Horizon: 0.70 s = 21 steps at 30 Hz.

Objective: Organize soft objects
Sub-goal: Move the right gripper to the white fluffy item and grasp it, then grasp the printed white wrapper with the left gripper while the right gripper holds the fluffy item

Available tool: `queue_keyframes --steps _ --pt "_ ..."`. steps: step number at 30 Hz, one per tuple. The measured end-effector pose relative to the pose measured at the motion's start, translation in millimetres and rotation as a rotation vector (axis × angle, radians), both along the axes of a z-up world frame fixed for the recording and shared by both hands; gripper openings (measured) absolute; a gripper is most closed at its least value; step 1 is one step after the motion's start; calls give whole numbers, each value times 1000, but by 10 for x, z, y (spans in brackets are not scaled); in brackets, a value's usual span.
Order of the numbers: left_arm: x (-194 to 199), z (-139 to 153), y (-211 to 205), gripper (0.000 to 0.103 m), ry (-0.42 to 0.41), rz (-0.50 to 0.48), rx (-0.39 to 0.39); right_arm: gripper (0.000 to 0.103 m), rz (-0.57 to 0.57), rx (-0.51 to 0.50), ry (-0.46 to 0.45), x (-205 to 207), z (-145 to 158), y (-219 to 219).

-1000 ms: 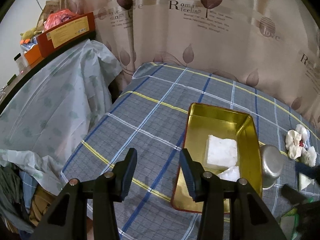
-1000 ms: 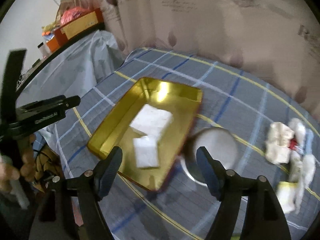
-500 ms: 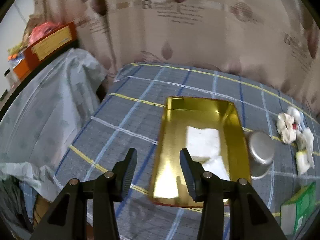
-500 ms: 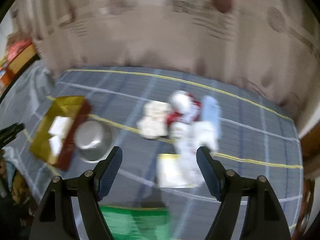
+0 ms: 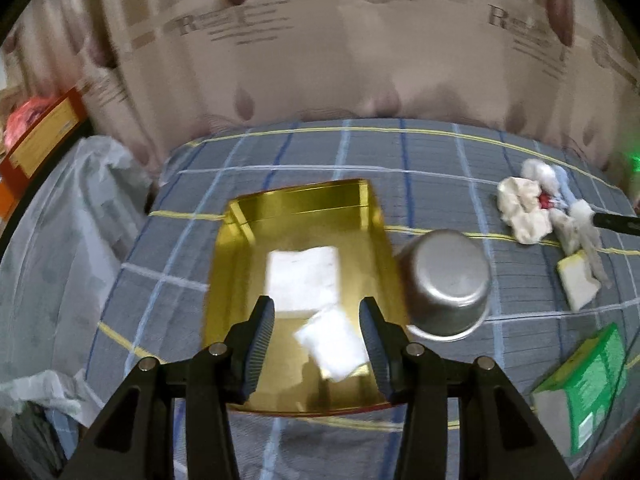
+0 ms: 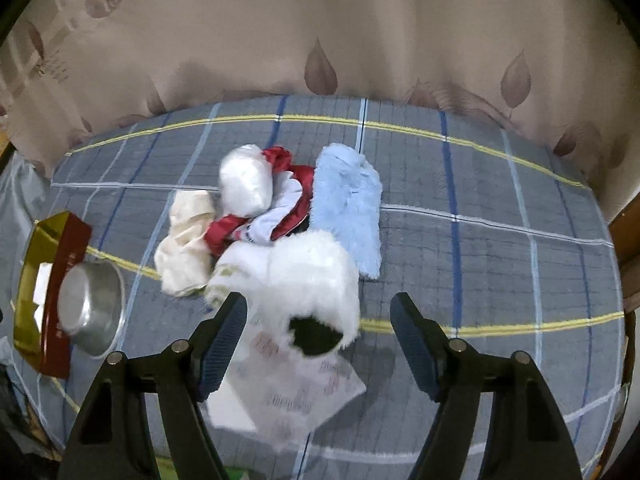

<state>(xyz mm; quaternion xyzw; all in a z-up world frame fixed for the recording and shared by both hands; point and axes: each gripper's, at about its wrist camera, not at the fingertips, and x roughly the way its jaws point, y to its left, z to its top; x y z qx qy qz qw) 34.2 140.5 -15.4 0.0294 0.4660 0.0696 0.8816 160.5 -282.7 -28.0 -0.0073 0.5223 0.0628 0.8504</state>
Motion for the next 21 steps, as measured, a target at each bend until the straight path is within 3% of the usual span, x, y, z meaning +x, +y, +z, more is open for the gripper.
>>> queue_keyframes --steps 7,12,14,21 --pt "221 -21 -456 45 19 -113 -33 68 -12 23 53 271 -268 -36" --pt "369 -66 -862 45 30 -212 -43 43 2 50 78 323 -399 -34" --pt "433 -99 -1039 45 42 -262 -64 38 -1 61 78 317 -426 -44" --pt "538 -180 -1597 45 64 -428 -103 36 -7 97 -6 92 -246 -198"
